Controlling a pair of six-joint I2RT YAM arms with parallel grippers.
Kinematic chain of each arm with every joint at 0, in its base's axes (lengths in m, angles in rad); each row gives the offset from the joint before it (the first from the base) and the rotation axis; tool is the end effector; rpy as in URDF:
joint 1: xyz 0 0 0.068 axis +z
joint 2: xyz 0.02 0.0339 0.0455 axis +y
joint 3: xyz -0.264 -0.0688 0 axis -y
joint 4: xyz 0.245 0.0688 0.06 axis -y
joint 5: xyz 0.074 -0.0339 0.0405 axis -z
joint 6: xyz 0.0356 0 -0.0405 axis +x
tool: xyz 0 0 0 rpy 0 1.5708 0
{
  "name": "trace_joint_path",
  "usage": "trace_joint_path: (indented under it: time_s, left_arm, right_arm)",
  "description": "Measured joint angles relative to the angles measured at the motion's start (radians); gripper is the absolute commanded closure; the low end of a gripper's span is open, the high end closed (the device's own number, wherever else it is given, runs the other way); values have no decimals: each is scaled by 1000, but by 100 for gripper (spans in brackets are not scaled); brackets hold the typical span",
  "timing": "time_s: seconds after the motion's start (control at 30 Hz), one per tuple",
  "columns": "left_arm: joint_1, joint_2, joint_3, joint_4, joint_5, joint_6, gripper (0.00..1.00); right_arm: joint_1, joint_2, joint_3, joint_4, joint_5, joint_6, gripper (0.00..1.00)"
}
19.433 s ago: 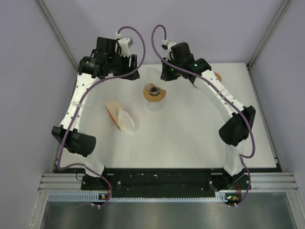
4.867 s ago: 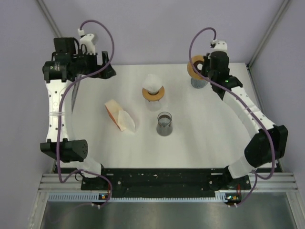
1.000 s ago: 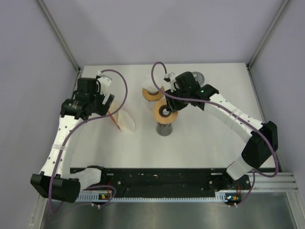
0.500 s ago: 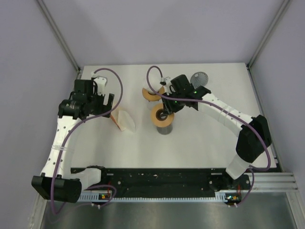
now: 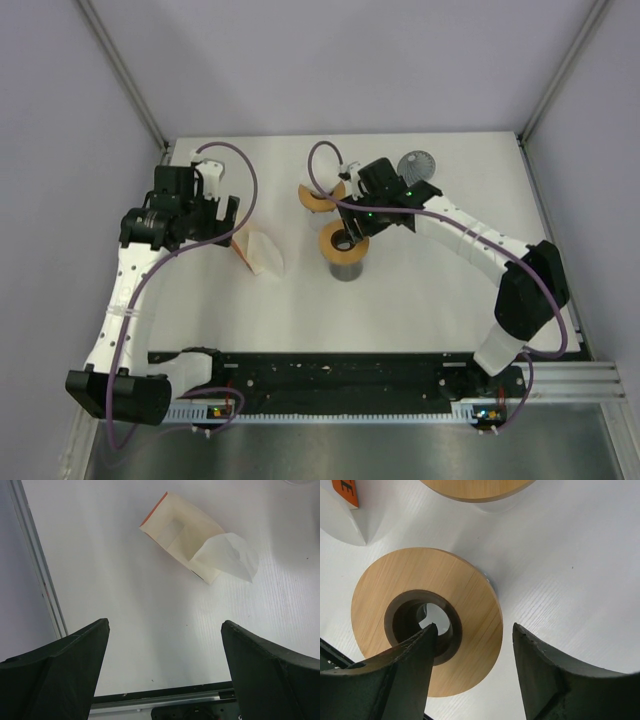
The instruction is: Place the coffee filter in the dripper
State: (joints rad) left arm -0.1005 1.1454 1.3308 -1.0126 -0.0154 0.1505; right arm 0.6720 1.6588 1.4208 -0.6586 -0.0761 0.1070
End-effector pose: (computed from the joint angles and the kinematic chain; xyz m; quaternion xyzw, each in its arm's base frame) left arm 0.2140 -0.0210 0.3774 0.1138 0.9247 0.0163 0.3630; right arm 0.2830 0.2286 0.2915 -0.2750 0.9021 0.1587 0.2921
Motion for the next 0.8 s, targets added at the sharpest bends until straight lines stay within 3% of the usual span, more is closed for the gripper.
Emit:
trace_joint_path:
  time_s: [0.27,0.43,0.63,0.8]
  left_arm:
    - [1,0,5,-5,0,0,0]
    - [1,0,21,-5,0,1,0]
    - [1,0,28,-5,0,1,0]
    - [2,0,29,-6,0,1,0]
  right_arm:
    - [0,7,74,-56,3,-18,24]
    - [-36,-21,154,-71,-2,-30,24]
    - [-282,-74,242,-31,-8,-17,25]
    - [-453,-3,286,51,62,9,25]
